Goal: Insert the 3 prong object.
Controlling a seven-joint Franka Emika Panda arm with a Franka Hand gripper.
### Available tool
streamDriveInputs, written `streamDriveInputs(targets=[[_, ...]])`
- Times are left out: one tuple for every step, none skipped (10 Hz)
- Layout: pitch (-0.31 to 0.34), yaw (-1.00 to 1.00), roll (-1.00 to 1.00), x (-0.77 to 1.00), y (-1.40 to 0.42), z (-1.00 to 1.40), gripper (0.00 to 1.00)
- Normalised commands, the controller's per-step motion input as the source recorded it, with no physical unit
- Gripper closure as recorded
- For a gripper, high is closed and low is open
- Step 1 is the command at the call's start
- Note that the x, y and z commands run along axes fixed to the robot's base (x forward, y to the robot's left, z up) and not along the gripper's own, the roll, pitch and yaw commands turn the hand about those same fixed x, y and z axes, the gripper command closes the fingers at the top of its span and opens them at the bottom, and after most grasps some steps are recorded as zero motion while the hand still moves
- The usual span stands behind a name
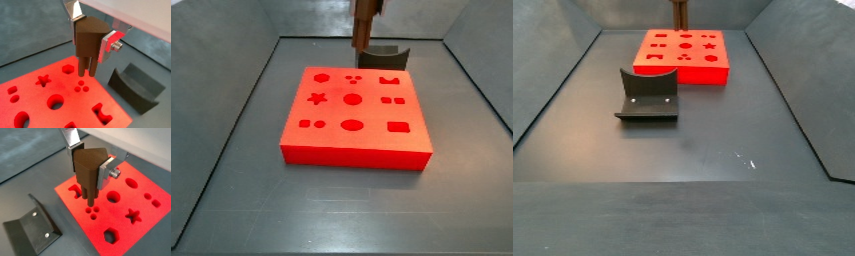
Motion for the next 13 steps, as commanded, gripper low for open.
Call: streamDriveInputs(targets=[[0.1,-0.43,-0.11,0.08,0.0,-0.23,1.0],[-0.01,0.0,0.0,0.0,0.03,0.0,1.0],[-0.261,0.0,-0.16,-0.05,0.17,-0.19,1.0],[-0.309,0.42,-0.13,-0.06,0.13,-0.15,1.0],[-0.337,0.68,-0.15,0.0,0.06,-0.21,1.0],[-0.329,0.71,-0.15,0.0,0.0,-0.27,1.0],[-0.384,0.57,-0.05,-0.07,-0.03,-0.31,1.0],[-0.207,0.28,0.01,-0.06,-0.09,-0.17,1.0],[-0.064,0.01,0.0,-0.01,0.0,-0.13,1.0],[-0.016,0.0,0.0,-0.02,0.0,-0.18,1.0],[0.0,0.0,0.07,0.0,0.0,-0.25,1.0],[0.013,0.0,0.05,0.0,0.06,-0.35,1.0],[0.037,0.0,0.0,0.0,0.03,-0.38,1.0]])
